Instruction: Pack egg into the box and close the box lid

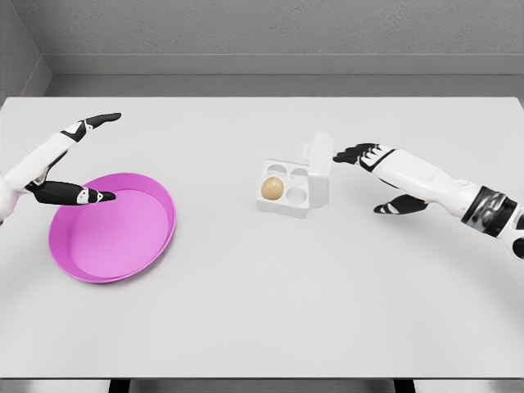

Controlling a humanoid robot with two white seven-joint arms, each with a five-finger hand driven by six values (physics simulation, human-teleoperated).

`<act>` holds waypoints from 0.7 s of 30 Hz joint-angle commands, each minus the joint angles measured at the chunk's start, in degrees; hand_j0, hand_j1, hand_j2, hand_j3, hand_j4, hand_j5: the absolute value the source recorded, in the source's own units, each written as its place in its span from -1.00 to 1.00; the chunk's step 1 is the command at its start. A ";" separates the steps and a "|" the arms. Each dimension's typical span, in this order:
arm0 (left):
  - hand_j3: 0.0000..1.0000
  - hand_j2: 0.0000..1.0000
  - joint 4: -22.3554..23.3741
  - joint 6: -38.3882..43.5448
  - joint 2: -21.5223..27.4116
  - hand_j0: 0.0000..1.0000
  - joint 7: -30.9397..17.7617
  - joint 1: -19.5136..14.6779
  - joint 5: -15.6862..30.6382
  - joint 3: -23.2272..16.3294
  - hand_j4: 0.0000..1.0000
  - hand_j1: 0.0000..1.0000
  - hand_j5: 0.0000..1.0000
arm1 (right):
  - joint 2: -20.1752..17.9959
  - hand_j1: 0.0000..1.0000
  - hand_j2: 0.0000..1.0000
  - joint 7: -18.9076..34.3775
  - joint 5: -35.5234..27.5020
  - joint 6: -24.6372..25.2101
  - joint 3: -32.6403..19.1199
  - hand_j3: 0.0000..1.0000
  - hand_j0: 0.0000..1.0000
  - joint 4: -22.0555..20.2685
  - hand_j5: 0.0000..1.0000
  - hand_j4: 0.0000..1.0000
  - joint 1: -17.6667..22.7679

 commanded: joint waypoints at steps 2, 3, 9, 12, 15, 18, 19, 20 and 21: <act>1.00 1.00 -0.06 0.09 0.05 1.00 0.02 0.00 0.45 0.01 1.00 1.00 1.00 | 0.84 1.00 1.00 -0.03 -0.43 0.07 -0.02 1.00 1.00 -0.29 1.00 1.00 0.00; 1.00 1.00 0.03 0.09 0.05 1.00 0.02 0.00 0.45 0.01 1.00 1.00 1.00 | 0.93 1.00 1.00 -0.03 -0.43 0.07 -0.02 1.00 1.00 -0.29 1.00 1.00 0.00; 1.00 1.00 0.11 0.09 0.05 1.00 0.02 0.00 0.37 0.80 1.00 1.00 1.00 | 1.72 1.00 1.00 -0.03 -0.34 0.07 -0.02 1.00 1.00 -2.66 1.00 1.00 0.09; 1.00 1.00 0.11 0.09 0.05 1.00 0.02 0.00 0.37 0.80 1.00 1.00 1.00 | 2.16 1.00 1.00 -0.03 -0.34 0.07 -0.02 1.00 1.00 -3.98 1.00 1.00 0.17; 1.00 1.00 0.03 0.09 0.05 1.00 0.02 0.09 0.37 0.80 1.00 1.00 1.00 | 2.59 1.00 1.00 -0.03 -0.34 0.07 0.59 1.00 1.00 -4.33 1.00 1.00 0.18; 1.00 1.00 0.03 0.09 0.05 1.00 0.02 0.09 0.37 0.80 1.00 1.00 1.00 | 2.77 1.00 1.00 -0.03 -0.42 0.07 0.68 1.00 1.00 -4.42 1.00 1.00 0.18; 1.00 1.00 0.03 0.09 0.05 1.00 0.02 0.09 0.37 0.80 1.00 1.00 1.00 | 2.77 1.00 1.00 -0.03 -0.34 0.07 0.86 1.00 1.00 -4.86 1.00 1.00 0.18; 1.00 1.00 0.03 0.09 0.05 1.00 0.02 0.09 0.37 0.80 1.00 1.00 1.00 | 2.68 1.00 1.00 -0.03 -0.43 0.07 0.77 1.00 1.00 -5.04 1.00 1.00 0.18; 1.00 1.00 0.03 0.09 -0.04 1.00 0.02 0.18 0.37 0.80 1.00 1.00 1.00 | 2.25 1.00 1.00 -0.03 -0.43 0.07 0.33 1.00 1.00 -4.95 1.00 1.00 0.18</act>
